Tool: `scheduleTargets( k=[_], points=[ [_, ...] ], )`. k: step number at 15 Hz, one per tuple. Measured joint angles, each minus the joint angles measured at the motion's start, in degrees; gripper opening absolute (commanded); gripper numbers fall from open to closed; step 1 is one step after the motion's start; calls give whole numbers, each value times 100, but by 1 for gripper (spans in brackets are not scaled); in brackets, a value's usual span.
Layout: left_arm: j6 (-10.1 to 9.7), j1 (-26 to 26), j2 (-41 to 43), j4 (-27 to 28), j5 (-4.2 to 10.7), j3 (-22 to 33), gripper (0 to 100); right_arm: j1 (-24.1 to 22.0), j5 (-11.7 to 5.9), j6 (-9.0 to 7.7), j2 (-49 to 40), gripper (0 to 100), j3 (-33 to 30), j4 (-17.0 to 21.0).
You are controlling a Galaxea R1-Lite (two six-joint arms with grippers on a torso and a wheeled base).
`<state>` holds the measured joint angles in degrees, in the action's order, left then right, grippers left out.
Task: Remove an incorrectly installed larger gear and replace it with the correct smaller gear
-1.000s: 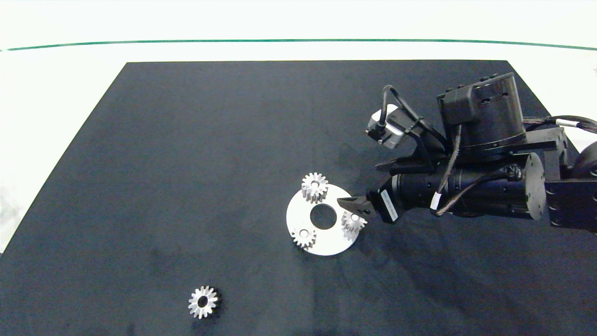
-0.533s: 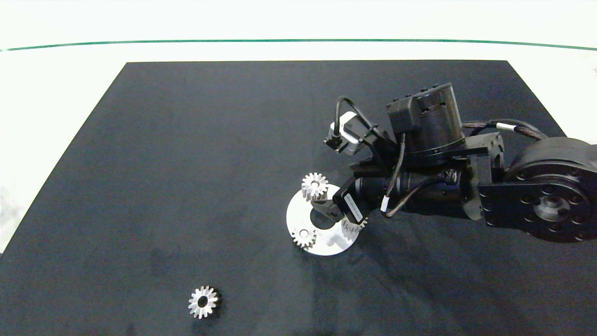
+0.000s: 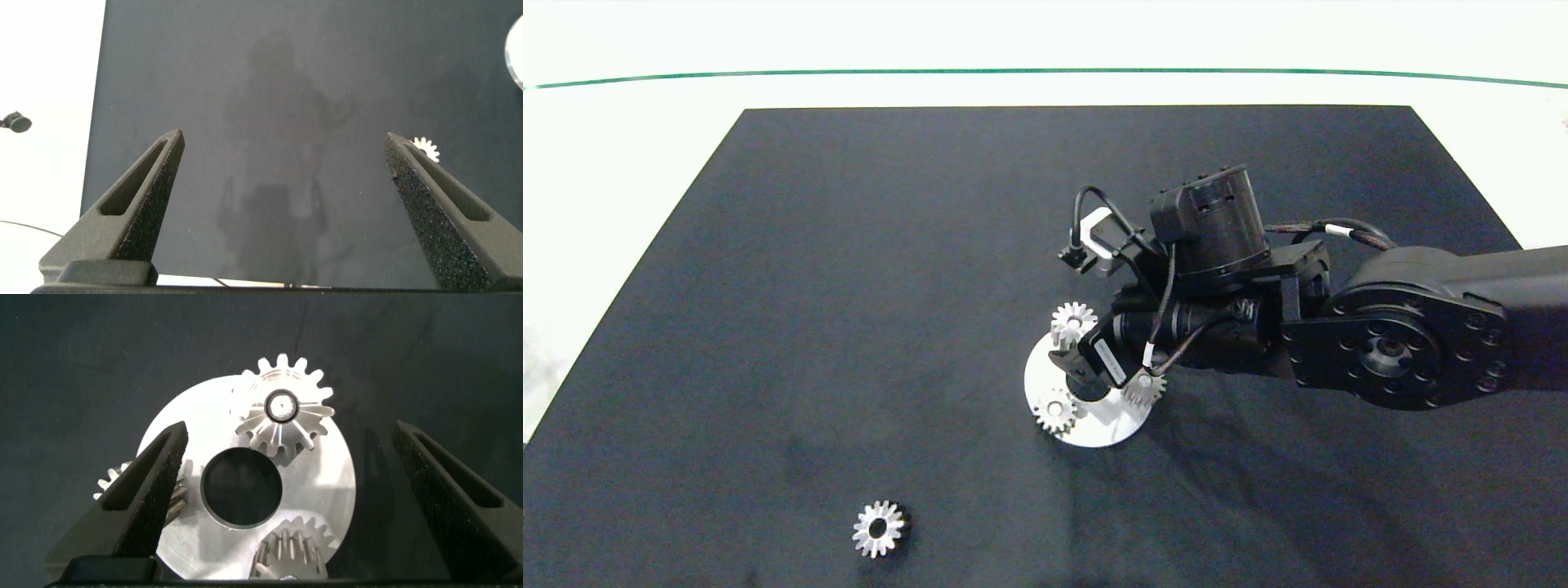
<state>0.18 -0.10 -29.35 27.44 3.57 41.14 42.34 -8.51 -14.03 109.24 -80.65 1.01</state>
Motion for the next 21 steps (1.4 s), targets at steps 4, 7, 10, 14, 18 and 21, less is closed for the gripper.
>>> scheduleTargets(
  k=[4,7,10,14,18,21],
  points=[
    [0,0,12,0,17,0,100,-23,-138,4,140,100,-46,-143],
    [0,0,37,0,26,0,100,-23,-162,12,236,100,-79,-187],
    [-2,0,48,1,26,0,100,-37,-163,28,300,100,-121,-189],
    [0,0,59,1,26,0,100,-39,-163,76,350,92,-210,-187],
    [0,0,59,1,23,0,100,-34,-160,84,385,84,-239,-189],
    [-2,0,59,0,26,-5,100,-34,-162,188,432,78,-241,-194]
  ],
)
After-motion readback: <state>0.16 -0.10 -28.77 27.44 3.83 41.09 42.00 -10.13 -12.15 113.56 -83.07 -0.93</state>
